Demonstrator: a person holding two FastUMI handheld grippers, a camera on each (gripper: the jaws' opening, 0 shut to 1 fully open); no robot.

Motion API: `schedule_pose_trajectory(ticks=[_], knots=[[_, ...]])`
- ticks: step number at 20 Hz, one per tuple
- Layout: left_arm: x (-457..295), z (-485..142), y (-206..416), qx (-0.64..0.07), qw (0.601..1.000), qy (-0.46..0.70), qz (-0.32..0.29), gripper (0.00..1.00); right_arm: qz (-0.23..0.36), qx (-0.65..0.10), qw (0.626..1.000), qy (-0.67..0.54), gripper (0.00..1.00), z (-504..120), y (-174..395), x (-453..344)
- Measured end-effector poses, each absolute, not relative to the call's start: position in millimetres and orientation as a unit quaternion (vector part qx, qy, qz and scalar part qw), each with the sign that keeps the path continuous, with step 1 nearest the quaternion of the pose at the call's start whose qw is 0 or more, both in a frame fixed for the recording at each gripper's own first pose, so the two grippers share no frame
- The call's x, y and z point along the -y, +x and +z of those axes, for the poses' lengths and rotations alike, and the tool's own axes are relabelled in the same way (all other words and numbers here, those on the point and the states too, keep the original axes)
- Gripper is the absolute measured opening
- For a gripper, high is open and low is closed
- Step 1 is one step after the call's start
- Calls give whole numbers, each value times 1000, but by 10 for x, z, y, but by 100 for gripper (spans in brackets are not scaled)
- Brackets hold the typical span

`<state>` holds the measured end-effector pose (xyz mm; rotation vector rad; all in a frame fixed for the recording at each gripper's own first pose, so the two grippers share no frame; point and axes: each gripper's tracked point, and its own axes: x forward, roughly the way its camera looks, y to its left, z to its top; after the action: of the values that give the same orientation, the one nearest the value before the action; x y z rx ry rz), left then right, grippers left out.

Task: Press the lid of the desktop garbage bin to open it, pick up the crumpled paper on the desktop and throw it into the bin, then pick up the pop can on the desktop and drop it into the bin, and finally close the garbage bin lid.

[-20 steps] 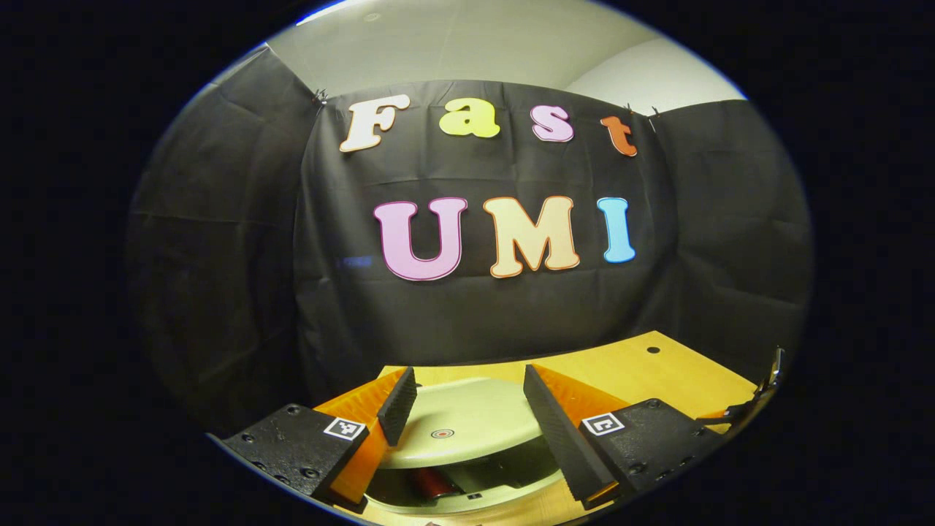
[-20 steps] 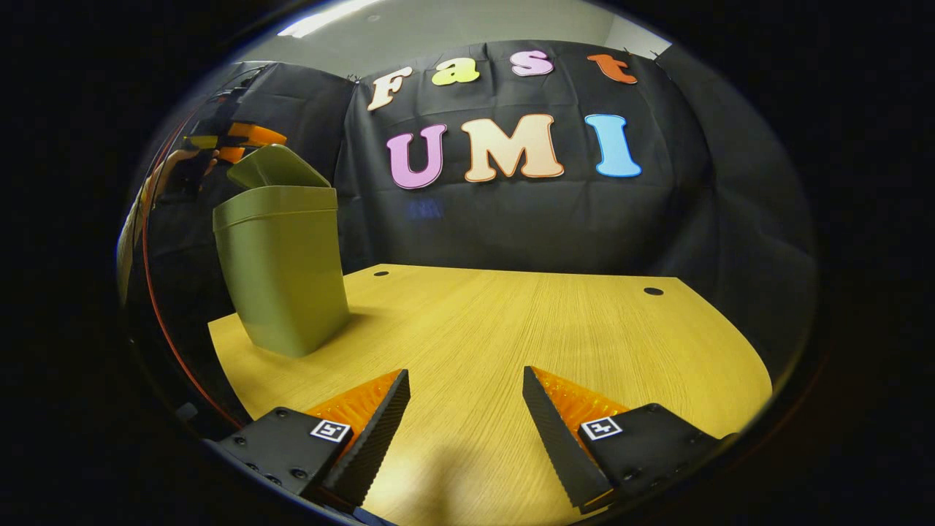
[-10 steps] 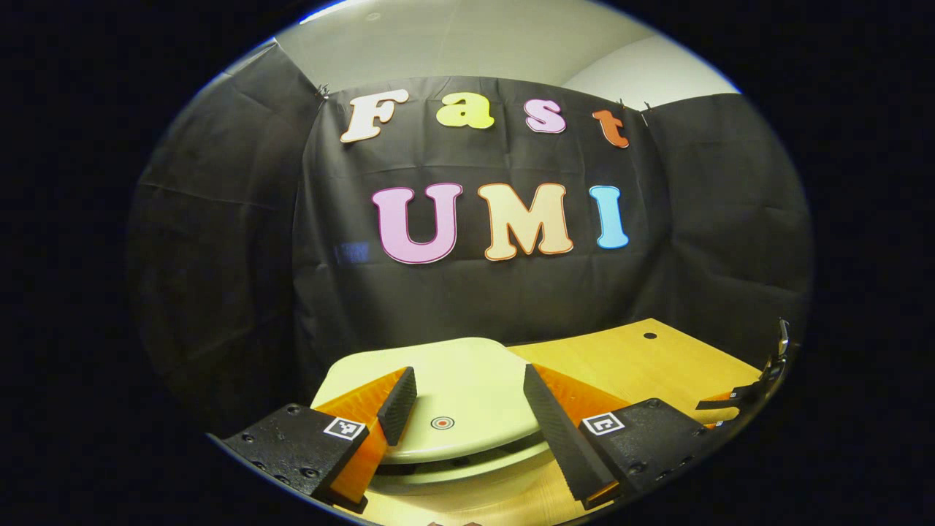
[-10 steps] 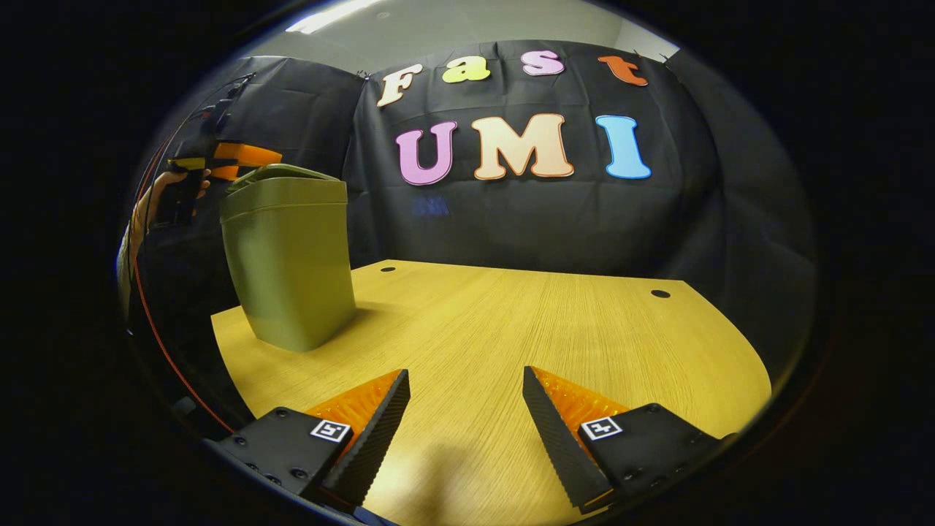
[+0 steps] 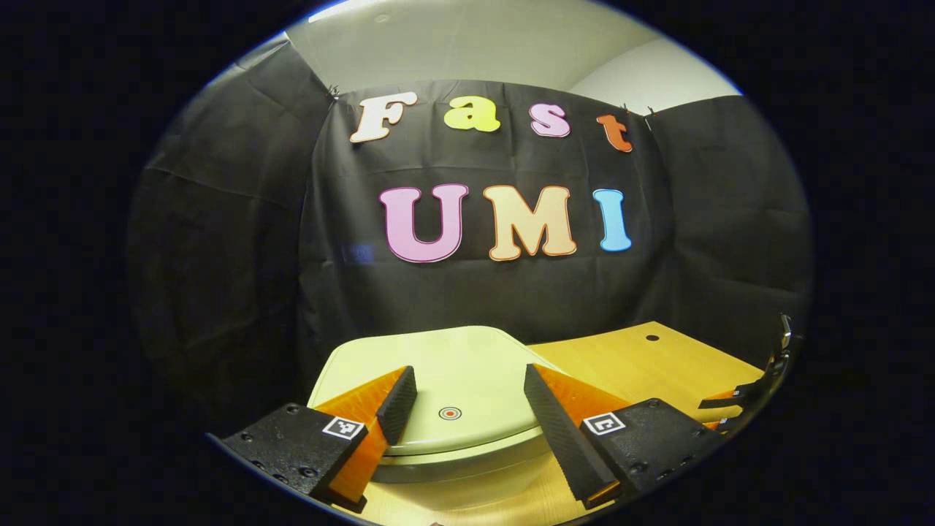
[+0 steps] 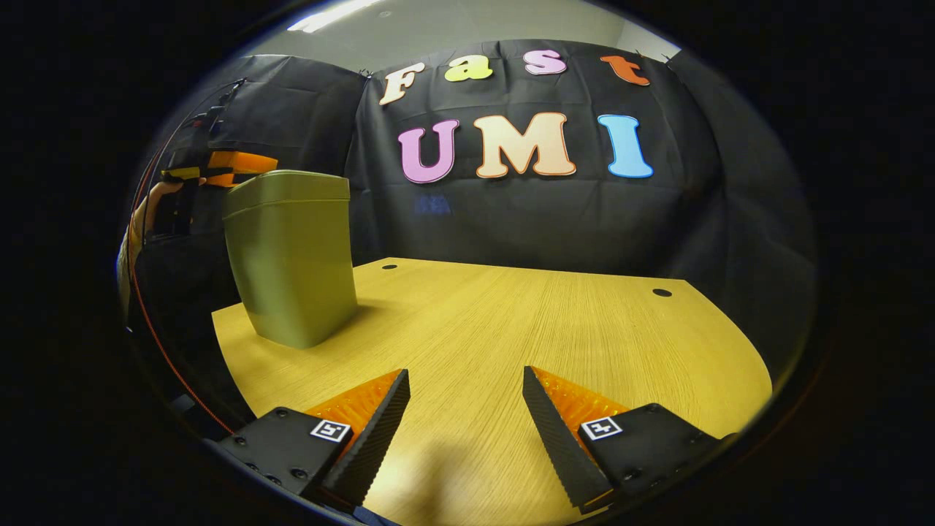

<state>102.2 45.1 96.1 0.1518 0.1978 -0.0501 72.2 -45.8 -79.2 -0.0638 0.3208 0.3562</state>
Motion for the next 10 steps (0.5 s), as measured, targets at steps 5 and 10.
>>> schedule_pose_trajectory(ticks=[5,10], knots=[[-463,942,1002,-83,993,79,-24,94,178,-160,970,-34,98,-835,710,470],[-472,947,1008,-63,995,78,-13,94,179,-162,970,-32,98,-869,714,477]])
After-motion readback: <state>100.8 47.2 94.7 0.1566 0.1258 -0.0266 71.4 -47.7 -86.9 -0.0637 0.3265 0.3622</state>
